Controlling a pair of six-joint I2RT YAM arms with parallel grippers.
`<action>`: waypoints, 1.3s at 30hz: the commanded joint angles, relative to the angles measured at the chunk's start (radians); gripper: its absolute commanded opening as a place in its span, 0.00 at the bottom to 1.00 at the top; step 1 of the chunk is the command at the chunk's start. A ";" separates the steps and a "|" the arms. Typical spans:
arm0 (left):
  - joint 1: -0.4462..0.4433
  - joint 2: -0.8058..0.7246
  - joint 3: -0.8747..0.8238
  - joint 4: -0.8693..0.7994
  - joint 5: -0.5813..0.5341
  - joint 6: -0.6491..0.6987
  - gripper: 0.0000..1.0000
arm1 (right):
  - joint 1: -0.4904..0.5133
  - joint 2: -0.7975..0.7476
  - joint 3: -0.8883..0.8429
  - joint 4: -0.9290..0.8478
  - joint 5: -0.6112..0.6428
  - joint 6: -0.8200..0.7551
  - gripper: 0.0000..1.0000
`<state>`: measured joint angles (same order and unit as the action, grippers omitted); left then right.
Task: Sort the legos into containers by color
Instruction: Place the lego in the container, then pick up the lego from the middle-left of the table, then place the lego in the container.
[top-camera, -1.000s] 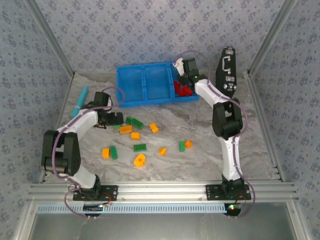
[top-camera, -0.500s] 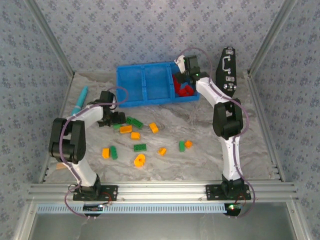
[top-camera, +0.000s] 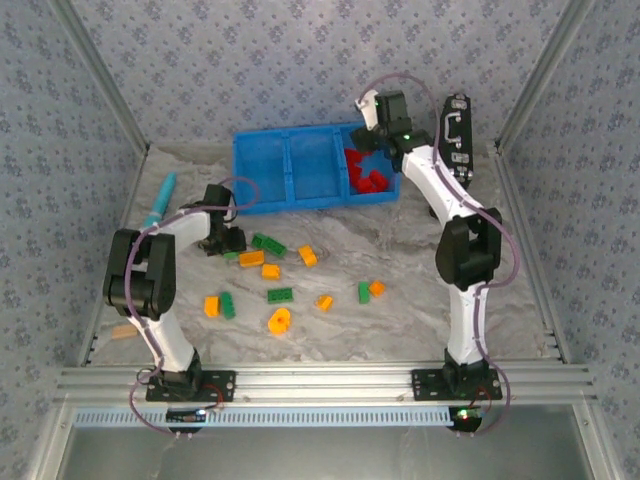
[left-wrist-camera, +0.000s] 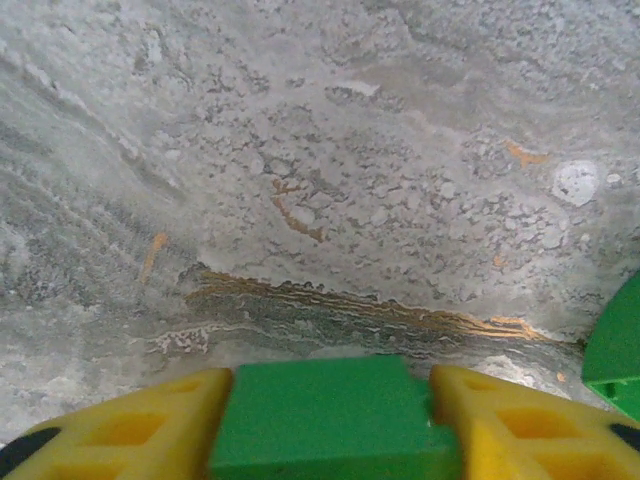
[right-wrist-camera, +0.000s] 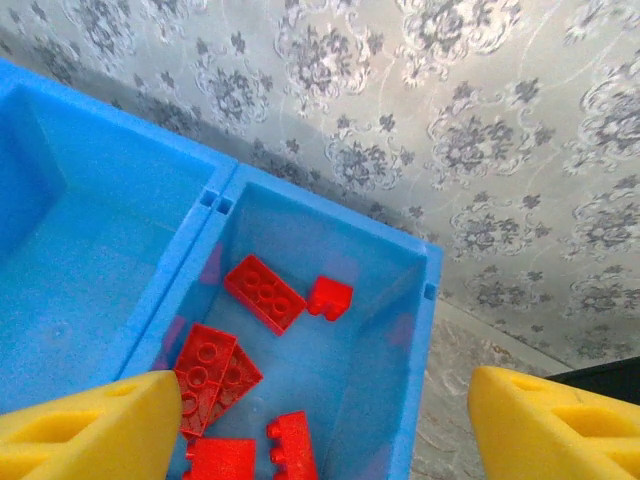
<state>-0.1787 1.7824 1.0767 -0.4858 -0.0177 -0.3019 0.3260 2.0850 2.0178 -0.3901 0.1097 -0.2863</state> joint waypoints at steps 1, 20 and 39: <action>-0.007 -0.002 0.003 0.011 0.024 -0.006 0.46 | 0.004 -0.070 -0.021 -0.049 -0.044 0.036 0.78; -0.076 -0.011 0.458 0.005 0.013 -0.020 0.35 | 0.038 -0.430 -0.618 -0.180 -0.264 0.222 0.77; -0.087 0.421 0.893 -0.046 0.016 -0.033 0.52 | 0.343 -0.683 -1.108 -0.244 -0.131 0.823 0.70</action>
<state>-0.2604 2.2089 1.8935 -0.5198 0.0059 -0.3412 0.6540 1.4471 0.9424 -0.5877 -0.0658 0.4164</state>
